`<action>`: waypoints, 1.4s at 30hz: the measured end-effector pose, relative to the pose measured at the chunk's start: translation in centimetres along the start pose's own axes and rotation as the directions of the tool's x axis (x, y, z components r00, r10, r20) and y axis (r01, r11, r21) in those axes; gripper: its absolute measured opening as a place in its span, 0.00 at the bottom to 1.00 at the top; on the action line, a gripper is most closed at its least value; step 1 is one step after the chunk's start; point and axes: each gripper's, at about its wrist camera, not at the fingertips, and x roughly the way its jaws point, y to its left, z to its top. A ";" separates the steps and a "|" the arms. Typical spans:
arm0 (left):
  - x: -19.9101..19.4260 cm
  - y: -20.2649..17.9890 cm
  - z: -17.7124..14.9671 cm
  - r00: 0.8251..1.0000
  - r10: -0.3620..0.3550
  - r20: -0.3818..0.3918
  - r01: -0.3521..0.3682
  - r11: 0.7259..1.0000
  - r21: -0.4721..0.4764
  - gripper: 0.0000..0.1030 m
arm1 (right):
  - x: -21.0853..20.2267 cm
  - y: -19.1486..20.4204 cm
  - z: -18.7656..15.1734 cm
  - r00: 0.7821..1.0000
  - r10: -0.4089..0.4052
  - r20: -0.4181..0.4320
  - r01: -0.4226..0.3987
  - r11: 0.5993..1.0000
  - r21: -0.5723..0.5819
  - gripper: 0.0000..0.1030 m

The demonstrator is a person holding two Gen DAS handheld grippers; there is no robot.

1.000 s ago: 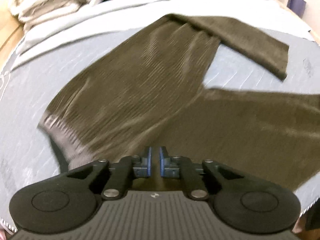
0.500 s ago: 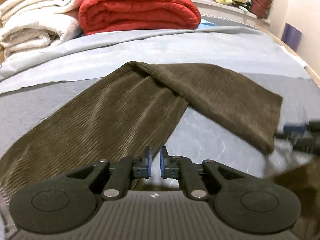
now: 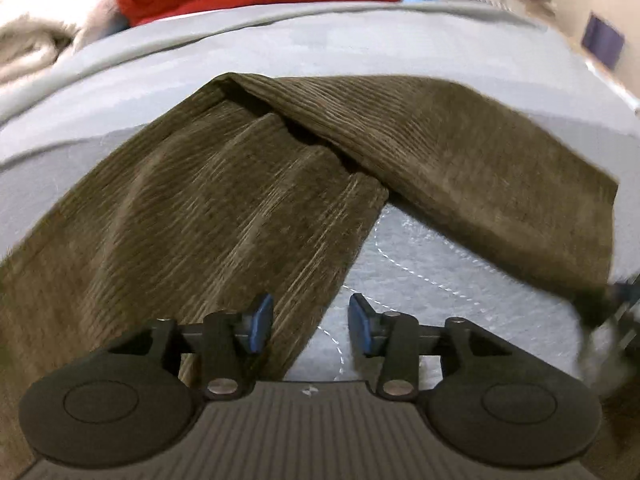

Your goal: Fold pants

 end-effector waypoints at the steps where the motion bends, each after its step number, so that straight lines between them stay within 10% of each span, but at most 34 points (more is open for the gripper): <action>1: 0.3 -0.2 0.1 0.999 0.033 -0.004 -0.032 0.999 0.027 0.28 | -0.4 -1.0 0.4 1.000 0.009 0.016 -0.010 0.999 0.040 0.12; 6: 0.1 1.7 1.2 0.998 0.066 0.003 -0.065 0.997 -0.047 0.07 | -6.1 -8.6 3.7 0.977 -0.047 0.206 -0.018 0.952 0.305 0.11; 14: -3.4 2.4 0.7 0.981 -0.189 0.037 0.182 0.973 0.143 0.06 | -17.3 -22.2 9.0 0.945 -0.192 0.266 0.043 0.877 0.478 0.11; 18: -6.5 1.9 -0.9 0.916 -0.399 0.038 0.367 0.873 0.321 0.06 | -21.2 -26.0 10.6 0.946 -0.240 0.217 0.110 0.870 0.482 0.11; 23: -8.4 0.2 -3.6 0.779 -0.616 -0.119 0.602 0.680 0.419 0.06 | -22.6 -29.8 10.0 0.944 -0.322 0.068 0.243 0.822 0.515 0.11; 29: -8.4 -4.6 -7.0 0.787 -0.541 -0.296 0.606 0.591 0.533 0.17 | -14.5 -33.4 3.1 0.891 -0.426 -0.157 0.416 0.629 0.656 0.24; 32: -9.5 -3.3 -6.0 0.783 -0.564 -0.262 0.610 0.616 0.498 0.38 | -11.9 -32.4 -2.3 0.837 -0.483 -0.258 0.492 0.456 0.742 0.38; 35: -10.7 0.1 -4.2 0.801 -0.577 -0.159 0.581 0.685 0.439 0.43 | -11.9 -30.5 -7.3 0.883 -0.429 -0.188 0.363 0.372 0.854 0.38; 42: -11.6 10.4 -2.5 0.952 -0.281 0.120 0.259 0.950 0.173 0.57 | -10.3 -27.6 -18.0 0.919 -0.281 -0.277 0.331 0.169 0.928 0.42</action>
